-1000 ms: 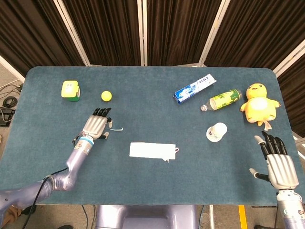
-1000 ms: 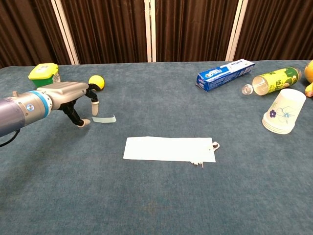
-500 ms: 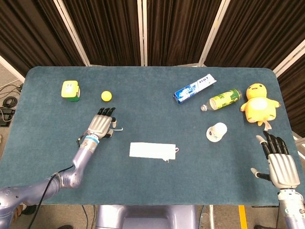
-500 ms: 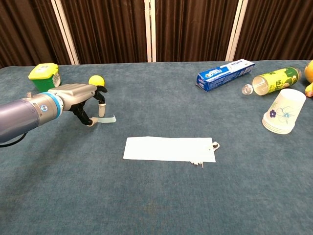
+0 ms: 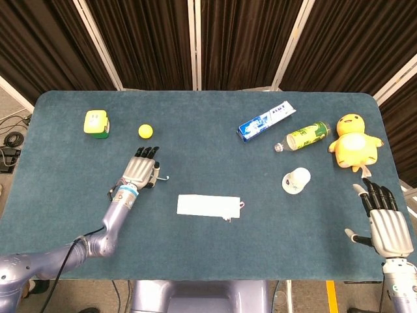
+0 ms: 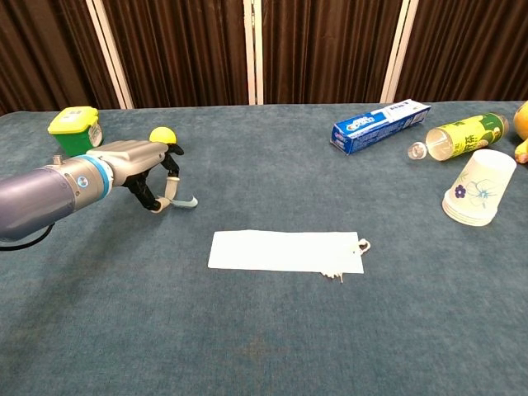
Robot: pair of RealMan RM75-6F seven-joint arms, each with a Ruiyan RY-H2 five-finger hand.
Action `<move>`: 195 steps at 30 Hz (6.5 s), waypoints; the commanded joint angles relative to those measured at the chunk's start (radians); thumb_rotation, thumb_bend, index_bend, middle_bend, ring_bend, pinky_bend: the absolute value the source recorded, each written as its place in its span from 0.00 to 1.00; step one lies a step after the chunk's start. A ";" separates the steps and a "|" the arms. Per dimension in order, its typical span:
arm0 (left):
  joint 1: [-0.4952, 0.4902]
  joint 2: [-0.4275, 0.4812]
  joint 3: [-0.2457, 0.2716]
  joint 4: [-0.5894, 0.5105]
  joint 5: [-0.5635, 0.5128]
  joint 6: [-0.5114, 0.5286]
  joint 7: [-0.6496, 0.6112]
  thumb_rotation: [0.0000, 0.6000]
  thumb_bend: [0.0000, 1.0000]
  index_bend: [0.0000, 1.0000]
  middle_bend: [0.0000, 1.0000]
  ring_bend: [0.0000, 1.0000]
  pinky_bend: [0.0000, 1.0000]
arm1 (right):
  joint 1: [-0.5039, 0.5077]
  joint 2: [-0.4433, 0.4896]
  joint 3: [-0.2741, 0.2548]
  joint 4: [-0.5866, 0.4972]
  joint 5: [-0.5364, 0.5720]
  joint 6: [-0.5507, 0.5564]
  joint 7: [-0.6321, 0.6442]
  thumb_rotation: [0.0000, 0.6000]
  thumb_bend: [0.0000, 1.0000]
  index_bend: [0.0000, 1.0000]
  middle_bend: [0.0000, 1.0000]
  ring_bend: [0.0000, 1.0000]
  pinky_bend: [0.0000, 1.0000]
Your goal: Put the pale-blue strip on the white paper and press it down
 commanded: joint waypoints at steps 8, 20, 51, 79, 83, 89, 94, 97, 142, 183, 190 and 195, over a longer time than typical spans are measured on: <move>-0.006 0.031 0.018 -0.115 0.077 0.044 -0.013 1.00 0.44 0.61 0.00 0.00 0.00 | 0.001 0.000 0.000 -0.003 0.000 -0.001 -0.003 1.00 0.00 0.13 0.00 0.00 0.00; -0.056 -0.013 0.037 -0.164 0.171 0.020 -0.052 1.00 0.44 0.61 0.00 0.00 0.00 | -0.001 0.004 0.005 -0.001 0.010 0.002 0.007 1.00 0.00 0.13 0.00 0.00 0.00; -0.071 0.101 0.013 -0.362 0.081 0.067 -0.002 1.00 0.00 0.04 0.00 0.00 0.00 | -0.007 0.011 0.005 -0.004 0.004 0.014 0.016 1.00 0.00 0.13 0.00 0.00 0.00; 0.417 0.669 0.154 -0.830 0.241 0.688 -0.040 1.00 0.18 0.00 0.00 0.00 0.00 | 0.301 -0.012 0.051 -0.070 0.069 -0.448 -0.149 1.00 0.00 0.14 0.00 0.00 0.00; 0.469 0.682 0.175 -0.838 0.261 0.735 -0.038 1.00 0.14 0.00 0.00 0.00 0.00 | 0.388 -0.033 0.073 -0.108 0.146 -0.559 -0.231 1.00 0.00 0.15 0.00 0.00 0.00; 0.509 0.687 0.183 -0.834 0.272 0.743 -0.053 1.00 0.14 0.00 0.00 0.00 0.00 | 0.532 -0.122 0.106 -0.093 0.256 -0.731 -0.243 1.00 0.02 0.19 0.00 0.00 0.00; 0.517 0.687 0.180 -0.812 0.290 0.723 -0.075 1.00 0.14 0.00 0.00 0.00 0.00 | 0.628 -0.184 0.112 -0.055 0.332 -0.827 -0.247 1.00 0.11 0.20 0.00 0.00 0.00; 0.521 0.687 0.174 -0.805 0.298 0.716 -0.081 1.00 0.14 0.00 0.00 0.00 0.00 | 0.679 -0.225 0.111 -0.033 0.384 -0.840 -0.280 1.00 0.21 0.20 0.00 0.00 0.00; 0.564 0.711 0.110 -0.789 0.315 0.630 -0.174 1.00 0.14 0.00 0.00 0.00 0.00 | 0.981 -0.482 -0.024 0.073 0.687 -0.671 -0.566 1.00 0.72 0.30 0.00 0.00 0.00; 0.572 0.701 0.102 -0.774 0.359 0.602 -0.192 1.00 0.14 0.00 0.00 0.00 0.00 | 0.962 -0.482 -0.088 0.091 0.619 -0.636 -0.589 1.00 0.72 0.35 0.00 0.00 0.00; 0.572 0.700 0.101 -0.772 0.360 0.598 -0.190 1.00 0.14 0.00 0.00 0.00 0.00 | 0.960 -0.488 -0.091 0.103 0.614 -0.645 -0.587 1.00 0.72 0.35 0.00 0.00 0.00; 0.573 0.700 0.099 -0.773 0.361 0.598 -0.191 1.00 0.14 0.00 0.00 0.00 0.00 | 0.958 -0.494 -0.095 0.111 0.614 -0.648 -0.592 1.00 0.72 0.35 0.00 0.00 0.00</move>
